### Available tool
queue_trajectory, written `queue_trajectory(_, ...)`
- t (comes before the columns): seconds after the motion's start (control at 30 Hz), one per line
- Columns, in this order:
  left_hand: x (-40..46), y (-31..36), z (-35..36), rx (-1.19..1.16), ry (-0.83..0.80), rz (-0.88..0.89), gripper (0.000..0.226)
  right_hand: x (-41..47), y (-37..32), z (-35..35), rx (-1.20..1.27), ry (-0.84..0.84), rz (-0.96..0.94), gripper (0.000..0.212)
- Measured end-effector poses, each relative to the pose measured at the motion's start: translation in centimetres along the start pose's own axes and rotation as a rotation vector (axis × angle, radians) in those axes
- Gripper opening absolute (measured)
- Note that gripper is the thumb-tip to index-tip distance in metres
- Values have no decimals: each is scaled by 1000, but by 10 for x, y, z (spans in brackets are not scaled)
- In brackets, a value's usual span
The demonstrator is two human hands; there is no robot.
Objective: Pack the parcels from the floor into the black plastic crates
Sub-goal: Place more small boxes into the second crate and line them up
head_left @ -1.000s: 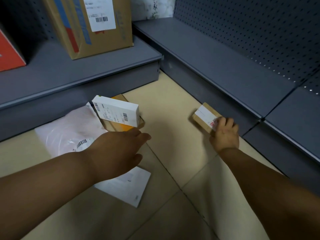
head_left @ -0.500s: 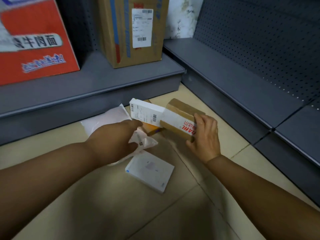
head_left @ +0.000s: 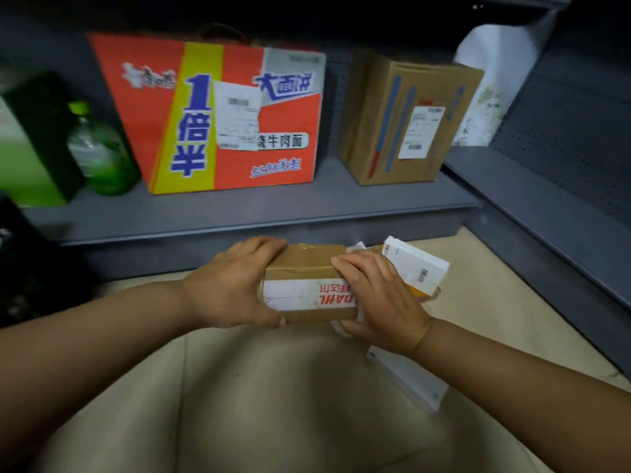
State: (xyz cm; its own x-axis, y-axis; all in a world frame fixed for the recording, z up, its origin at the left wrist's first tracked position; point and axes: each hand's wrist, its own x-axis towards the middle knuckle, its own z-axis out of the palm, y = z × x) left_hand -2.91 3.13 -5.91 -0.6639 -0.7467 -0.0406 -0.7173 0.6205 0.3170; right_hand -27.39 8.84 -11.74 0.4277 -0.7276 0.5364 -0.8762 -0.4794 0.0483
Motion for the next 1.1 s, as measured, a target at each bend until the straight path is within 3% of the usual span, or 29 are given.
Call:
queue_trajectory(0.13, -42, -42, -27, -54, 115, -101, 107, 52, -37, -6, -56, -54, -144, 83)
queue_trajectory(0.2, -60, -62, -40, -91, 211, -168, 114, 82, -59, -10, 31, -122, -69, 80)
queue_trajectory(0.33, -95, -96, -56, -234, 385, -275, 121, 140, -106, -7, 510, -324, 389, 75)
queue_trajectory(0.47, -120, -120, -57, -232, 367, -319, 124, 175, -144, -1, 1185, -513, 830, 28)
queue_trajectory(0.53, -129, -130, -59, -176, 359, -318, 122, 179, -161, 3, 1421, -547, 982, 15)
queue_trajectory(0.7, -151, -141, -72, 14, 383, -279, 115, 176, -187, 14, 1474, -475, 1063, 29)
queue_trajectory(0.87, -162, -141, -76, 207, 325, -169, 113, 182, -195, 16, 1395, -551, 1115, 49)
queue_trajectory(1.1, -177, -143, -66, 550, 383, -22, 113, 182, -193, 22, 1457, -670, 1250, 66)
